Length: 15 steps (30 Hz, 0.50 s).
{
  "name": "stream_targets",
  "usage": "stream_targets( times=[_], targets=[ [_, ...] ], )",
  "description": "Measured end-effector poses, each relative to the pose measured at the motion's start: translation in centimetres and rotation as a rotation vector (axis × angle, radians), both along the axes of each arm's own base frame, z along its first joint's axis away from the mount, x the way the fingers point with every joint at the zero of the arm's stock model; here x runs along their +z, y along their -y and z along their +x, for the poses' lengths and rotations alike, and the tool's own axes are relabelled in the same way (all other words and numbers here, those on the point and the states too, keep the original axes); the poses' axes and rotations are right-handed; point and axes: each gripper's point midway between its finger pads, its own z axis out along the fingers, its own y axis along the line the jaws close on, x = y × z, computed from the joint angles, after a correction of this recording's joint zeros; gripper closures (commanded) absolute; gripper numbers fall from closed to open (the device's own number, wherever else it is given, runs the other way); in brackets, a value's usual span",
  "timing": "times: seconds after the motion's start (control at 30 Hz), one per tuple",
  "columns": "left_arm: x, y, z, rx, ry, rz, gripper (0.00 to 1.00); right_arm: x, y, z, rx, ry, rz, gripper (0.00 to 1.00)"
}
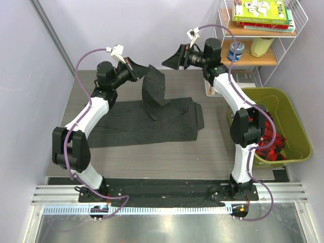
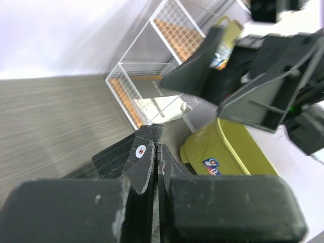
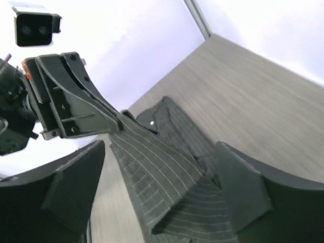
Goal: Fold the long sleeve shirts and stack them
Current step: Fold the shirt
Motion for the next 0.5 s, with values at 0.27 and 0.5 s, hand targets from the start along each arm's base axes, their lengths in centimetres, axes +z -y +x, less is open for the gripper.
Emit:
stream_targets(
  times=[0.27,0.5],
  targets=[
    [1.8,0.5,-0.7,-0.058,0.046,-0.053,1.0,-7.7,0.3,-2.3,0.052,-0.251,0.013,0.0],
    [2.3,0.9,-1.4,-0.097,0.046,-0.077,1.0,-6.9,-0.5,-4.2,0.133,-0.36,0.17,0.28]
  ],
)
